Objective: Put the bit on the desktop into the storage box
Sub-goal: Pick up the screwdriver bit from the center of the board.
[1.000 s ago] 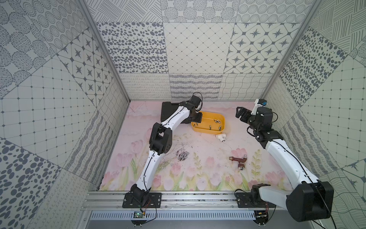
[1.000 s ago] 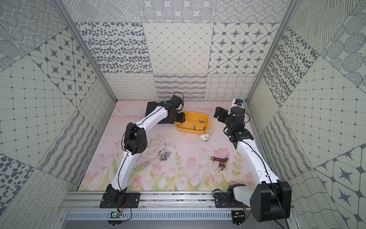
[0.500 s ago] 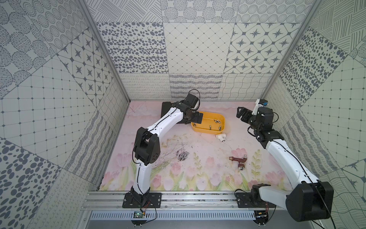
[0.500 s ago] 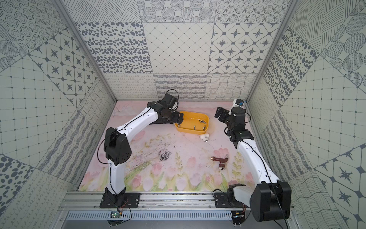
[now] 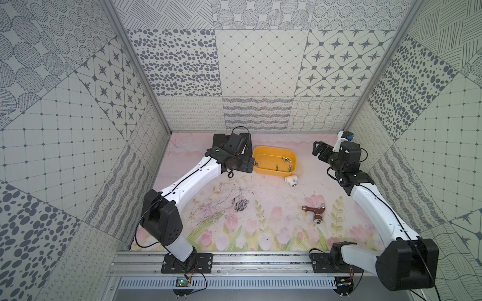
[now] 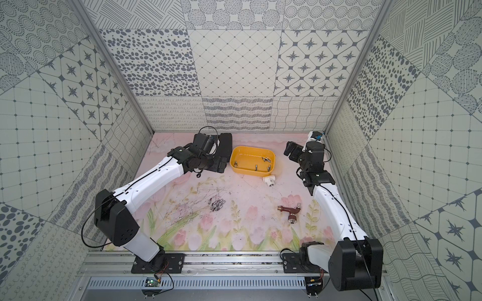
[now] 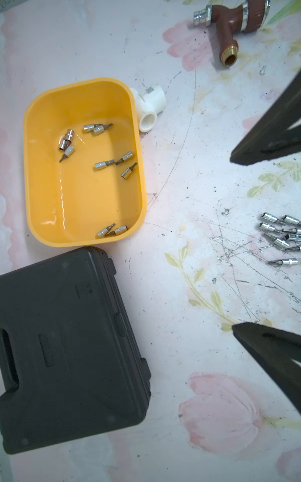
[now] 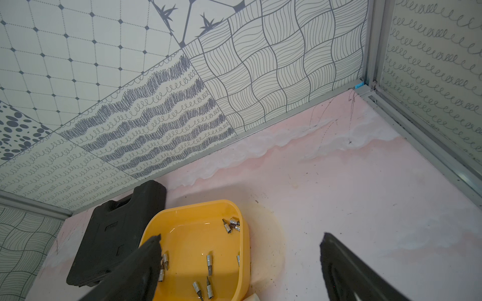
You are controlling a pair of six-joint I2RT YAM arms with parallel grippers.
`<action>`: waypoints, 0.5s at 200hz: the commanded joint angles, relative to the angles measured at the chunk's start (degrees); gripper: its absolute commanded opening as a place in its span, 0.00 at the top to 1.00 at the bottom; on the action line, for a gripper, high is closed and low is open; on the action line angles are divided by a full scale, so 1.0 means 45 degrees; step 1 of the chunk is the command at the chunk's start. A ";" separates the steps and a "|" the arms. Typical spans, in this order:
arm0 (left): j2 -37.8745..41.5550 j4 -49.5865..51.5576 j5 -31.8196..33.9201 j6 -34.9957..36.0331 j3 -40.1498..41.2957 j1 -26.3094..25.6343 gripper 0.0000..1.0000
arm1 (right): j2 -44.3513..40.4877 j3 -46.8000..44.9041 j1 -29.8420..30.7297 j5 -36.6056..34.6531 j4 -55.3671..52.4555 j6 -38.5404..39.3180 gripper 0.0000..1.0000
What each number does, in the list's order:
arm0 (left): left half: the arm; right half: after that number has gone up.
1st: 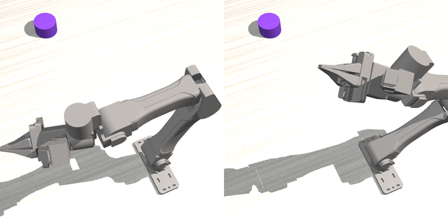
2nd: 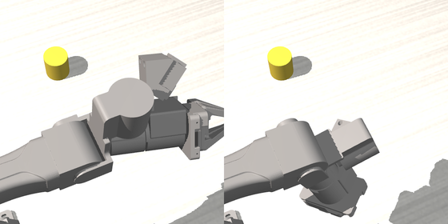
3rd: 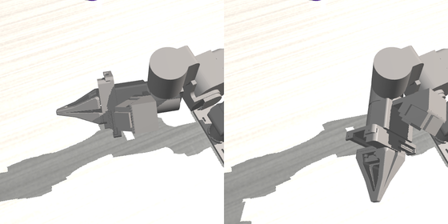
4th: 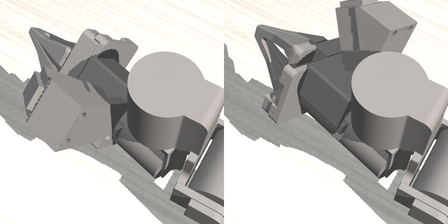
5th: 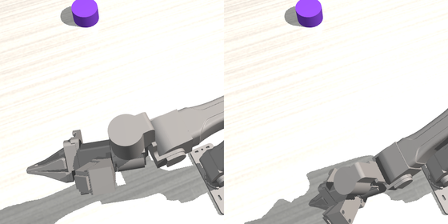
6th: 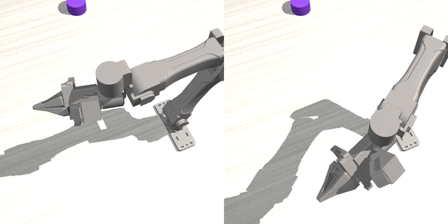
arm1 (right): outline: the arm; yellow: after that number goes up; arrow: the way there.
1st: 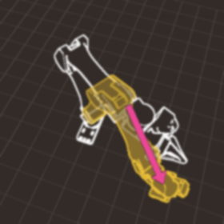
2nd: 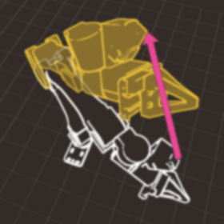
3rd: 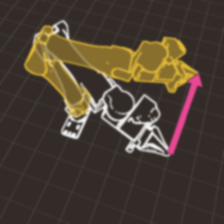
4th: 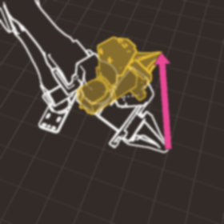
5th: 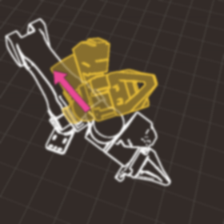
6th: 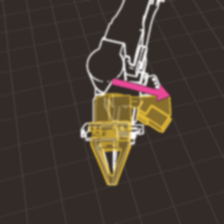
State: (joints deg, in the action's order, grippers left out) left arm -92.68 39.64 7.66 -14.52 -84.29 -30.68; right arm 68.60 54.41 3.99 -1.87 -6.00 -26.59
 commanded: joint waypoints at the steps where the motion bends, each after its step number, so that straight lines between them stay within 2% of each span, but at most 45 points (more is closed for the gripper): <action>1: 0.1049 0.0515 0.0459 -0.0270 0.0953 -0.0079 0.01 | -0.0097 -0.0141 -0.0086 0.0083 0.0532 -0.0050 0.03; 100: 0.2214 0.2898 0.0176 -0.0141 0.2510 0.0085 0.01 | 0.0010 -0.0217 -0.0241 0.0039 0.0532 -0.0079 0.03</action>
State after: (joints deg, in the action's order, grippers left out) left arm -84.66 46.65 8.29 -14.87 -75.07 -30.68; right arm 68.62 54.22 3.42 -1.72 -5.98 -26.59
